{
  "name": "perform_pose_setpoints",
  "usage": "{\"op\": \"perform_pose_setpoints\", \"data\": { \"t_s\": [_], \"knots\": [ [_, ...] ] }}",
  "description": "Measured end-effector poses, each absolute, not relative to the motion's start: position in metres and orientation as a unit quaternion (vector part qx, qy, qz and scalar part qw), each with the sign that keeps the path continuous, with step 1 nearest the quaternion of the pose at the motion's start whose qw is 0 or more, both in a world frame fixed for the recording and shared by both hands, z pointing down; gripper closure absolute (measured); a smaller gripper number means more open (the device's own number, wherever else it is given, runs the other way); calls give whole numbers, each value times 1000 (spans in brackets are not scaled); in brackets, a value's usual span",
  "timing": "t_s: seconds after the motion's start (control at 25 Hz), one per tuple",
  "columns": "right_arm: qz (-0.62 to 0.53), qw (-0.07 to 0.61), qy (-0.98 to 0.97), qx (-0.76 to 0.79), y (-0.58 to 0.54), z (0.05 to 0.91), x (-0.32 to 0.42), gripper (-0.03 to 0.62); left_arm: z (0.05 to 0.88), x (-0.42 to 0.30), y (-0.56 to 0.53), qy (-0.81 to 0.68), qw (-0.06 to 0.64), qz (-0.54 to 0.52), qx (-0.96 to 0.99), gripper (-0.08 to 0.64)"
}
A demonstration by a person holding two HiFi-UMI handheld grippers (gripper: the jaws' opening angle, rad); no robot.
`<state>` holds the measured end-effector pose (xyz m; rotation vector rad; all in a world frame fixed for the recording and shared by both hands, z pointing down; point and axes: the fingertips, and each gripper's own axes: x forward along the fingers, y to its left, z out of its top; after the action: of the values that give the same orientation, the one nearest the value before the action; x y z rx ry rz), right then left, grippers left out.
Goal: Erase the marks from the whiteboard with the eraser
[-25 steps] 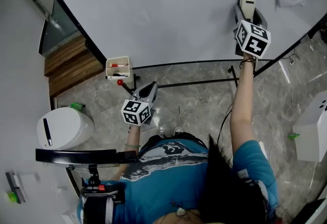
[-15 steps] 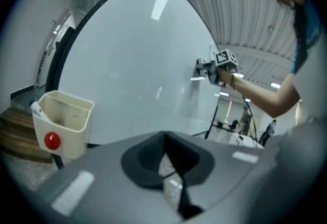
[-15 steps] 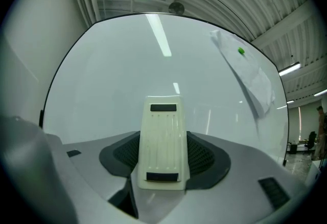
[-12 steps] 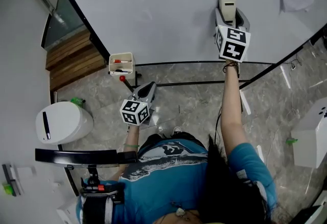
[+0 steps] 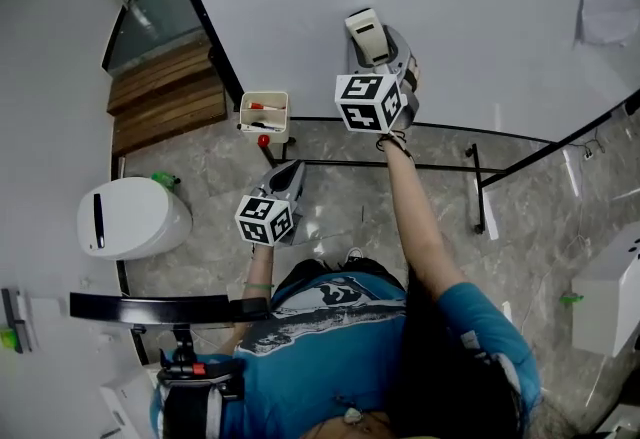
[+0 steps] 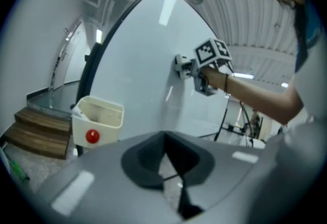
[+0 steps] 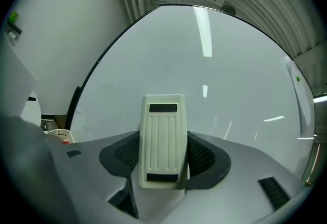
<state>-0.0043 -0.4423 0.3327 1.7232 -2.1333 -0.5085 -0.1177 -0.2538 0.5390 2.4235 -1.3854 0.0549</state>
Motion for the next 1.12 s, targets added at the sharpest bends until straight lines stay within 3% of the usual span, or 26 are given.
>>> {"op": "perform_pose_setpoints", "data": {
  "t_s": [0.28, 0.48, 0.96, 1.12],
  "knots": [
    [-181, 222, -770, 570, -449, 383, -58, 330, 544, -141, -251, -510, 178, 16, 841, 555],
    [-161, 209, -785, 561, -441, 376, -50, 330, 544, -141, -248, -509, 180, 16, 842, 555],
    [-97, 113, -750, 645, -432, 255, 160, 330, 543, -85, -254, -449, 178, 26, 875, 555],
    [-103, 111, -712, 685, -429, 219, 228, 330, 535, -60, -253, -424, 173, 31, 889, 555]
  ]
}}
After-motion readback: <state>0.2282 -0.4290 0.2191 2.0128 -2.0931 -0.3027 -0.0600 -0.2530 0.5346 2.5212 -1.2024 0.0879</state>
